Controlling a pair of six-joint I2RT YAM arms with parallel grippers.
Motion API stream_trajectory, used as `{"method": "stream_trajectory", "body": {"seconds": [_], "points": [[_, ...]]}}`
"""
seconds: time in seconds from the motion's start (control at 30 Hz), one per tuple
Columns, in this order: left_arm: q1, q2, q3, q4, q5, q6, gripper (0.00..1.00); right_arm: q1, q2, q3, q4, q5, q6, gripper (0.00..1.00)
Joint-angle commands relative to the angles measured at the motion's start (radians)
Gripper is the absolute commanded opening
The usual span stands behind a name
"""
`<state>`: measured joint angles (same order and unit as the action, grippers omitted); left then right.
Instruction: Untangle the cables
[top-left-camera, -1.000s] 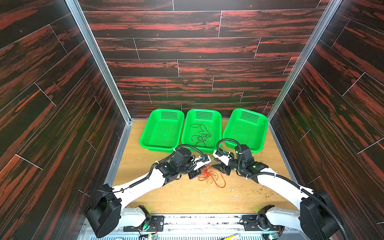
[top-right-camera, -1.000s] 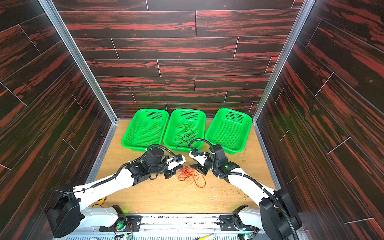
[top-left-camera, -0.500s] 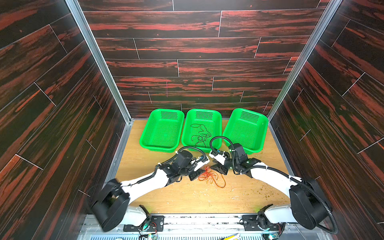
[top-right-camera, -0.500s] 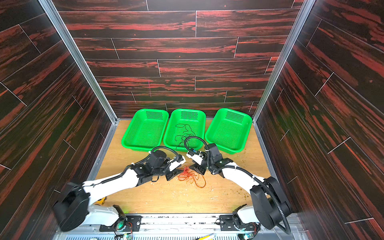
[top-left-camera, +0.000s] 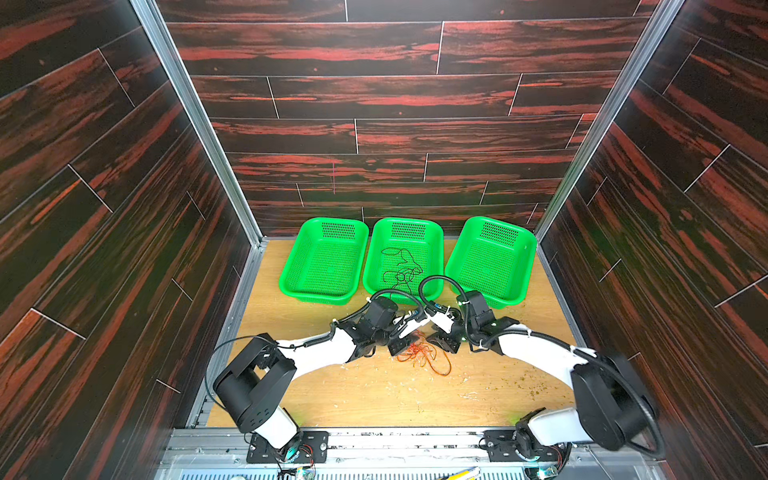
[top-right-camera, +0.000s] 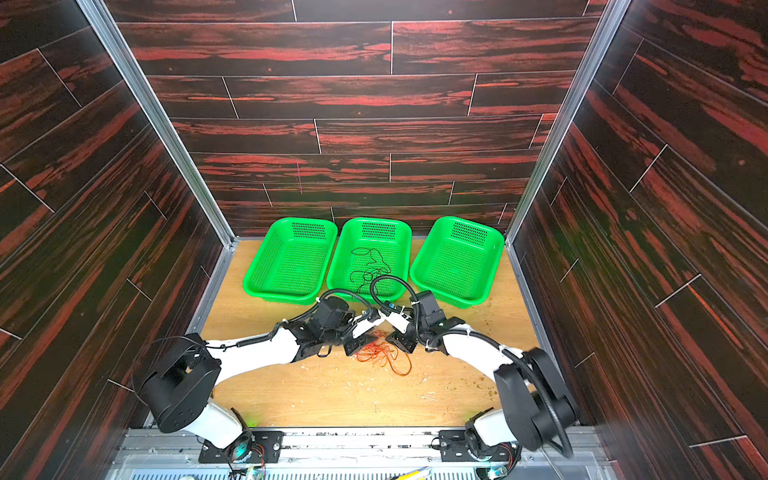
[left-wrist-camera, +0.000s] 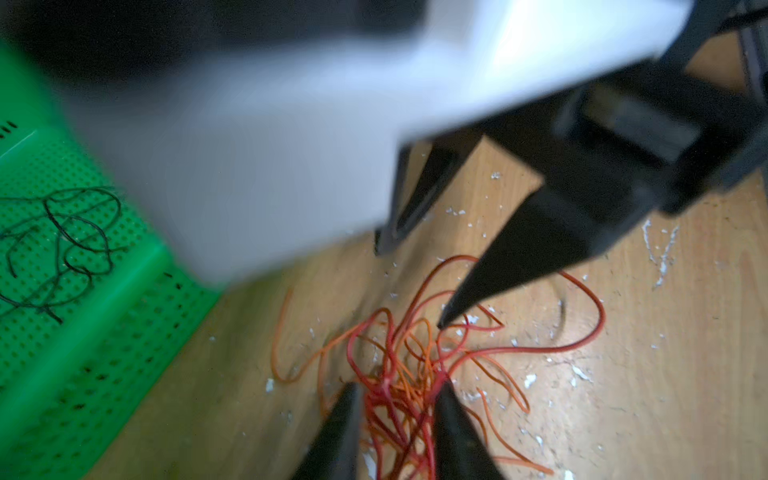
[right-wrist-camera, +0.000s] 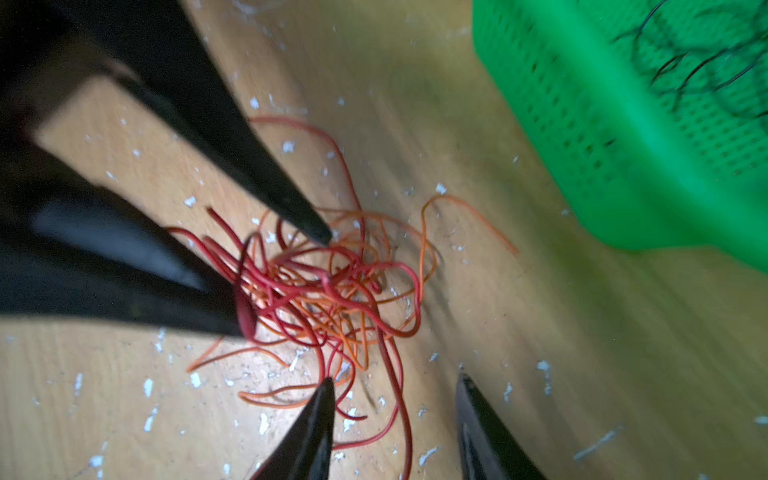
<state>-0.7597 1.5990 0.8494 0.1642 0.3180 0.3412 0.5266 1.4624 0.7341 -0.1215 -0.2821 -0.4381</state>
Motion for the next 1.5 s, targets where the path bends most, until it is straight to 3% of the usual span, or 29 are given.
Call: {"method": "stream_trajectory", "body": {"seconds": [0.0,0.07,0.1,0.4,0.6,0.8,0.9,1.07,1.23,1.47], "points": [[-0.006,0.008,0.028,0.01,0.005,0.015,0.11,0.001,0.04,0.038,-0.017,-0.018,-0.036,0.48],[-0.005,0.001,0.021,0.012,0.01,0.017,0.01,0.0,0.053,0.054,-0.025,-0.051,-0.059,0.49],[-0.006,-0.002,0.017,0.013,0.009,0.018,0.0,0.0,0.06,0.062,-0.023,-0.058,-0.065,0.49],[-0.005,-0.096,0.008,-0.033,0.016,0.07,0.0,-0.001,0.082,0.102,-0.007,-0.2,-0.12,0.49],[-0.008,-0.16,0.014,-0.038,0.087,0.101,0.0,0.0,0.168,0.208,-0.145,-0.301,-0.22,0.5],[-0.013,-0.204,0.004,-0.03,0.064,0.111,0.0,-0.005,0.222,0.264,-0.183,-0.348,-0.263,0.44],[-0.013,-0.259,-0.013,-0.018,0.038,0.113,0.0,-0.008,0.234,0.282,-0.205,-0.345,-0.256,0.37],[-0.013,-0.39,-0.012,-0.02,-0.041,0.107,0.0,-0.026,0.26,0.314,-0.266,-0.319,-0.267,0.12],[-0.012,-0.504,0.016,-0.065,-0.124,0.127,0.0,-0.067,0.254,0.289,-0.268,-0.262,-0.238,0.0],[0.036,-0.577,0.101,-0.186,-0.196,0.168,0.0,-0.129,0.223,0.237,-0.232,-0.118,-0.197,0.0]]}}
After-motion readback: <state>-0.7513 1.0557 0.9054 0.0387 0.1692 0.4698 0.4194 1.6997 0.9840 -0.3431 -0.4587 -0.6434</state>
